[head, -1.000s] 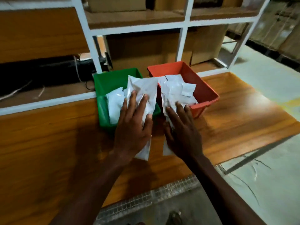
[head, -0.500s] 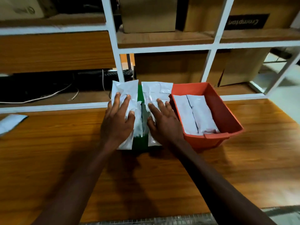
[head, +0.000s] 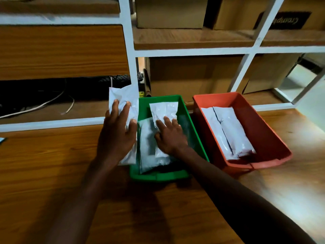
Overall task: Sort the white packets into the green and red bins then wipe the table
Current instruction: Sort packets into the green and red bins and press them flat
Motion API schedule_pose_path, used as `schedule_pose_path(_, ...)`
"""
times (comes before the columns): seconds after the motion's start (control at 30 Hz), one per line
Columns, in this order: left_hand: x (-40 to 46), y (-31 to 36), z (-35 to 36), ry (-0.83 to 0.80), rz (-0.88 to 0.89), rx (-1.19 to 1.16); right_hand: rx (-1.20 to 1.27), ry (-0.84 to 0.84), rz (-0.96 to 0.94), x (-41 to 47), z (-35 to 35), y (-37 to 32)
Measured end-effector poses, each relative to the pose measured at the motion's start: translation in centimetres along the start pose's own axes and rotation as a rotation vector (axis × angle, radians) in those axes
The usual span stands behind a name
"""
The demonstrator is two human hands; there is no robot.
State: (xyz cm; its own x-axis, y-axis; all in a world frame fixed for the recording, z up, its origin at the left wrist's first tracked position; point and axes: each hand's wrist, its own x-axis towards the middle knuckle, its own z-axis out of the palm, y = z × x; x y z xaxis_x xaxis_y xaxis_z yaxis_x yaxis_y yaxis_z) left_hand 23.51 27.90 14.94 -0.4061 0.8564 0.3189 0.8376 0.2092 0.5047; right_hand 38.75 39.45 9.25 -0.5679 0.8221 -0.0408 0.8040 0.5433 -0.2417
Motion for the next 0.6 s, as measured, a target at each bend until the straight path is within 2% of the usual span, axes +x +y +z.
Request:
schedule_pose_path(0.13,1.1,-2.1,-0.5,0.037,-0.038,-0.006,-0.062,-0.164,0.106,1.4,2.1,1.8)
schedule_pose_path(0.33,1.9,-1.7,0.2,0.024,-0.034,-0.049,-0.204,-0.265,0.047,2.7,2.6,3.2)
schedule_pose_path(0.47,1.7,-0.4,1.4,0.000,-0.062,-0.061,-0.187,-0.274,0.019,2.7,2.4,3.3)
schedule_pose_path(0.6,1.3,0.4,2.1,-0.012,-0.059,-0.046,-0.127,-0.204,-0.014,2.4,1.4,3.1)
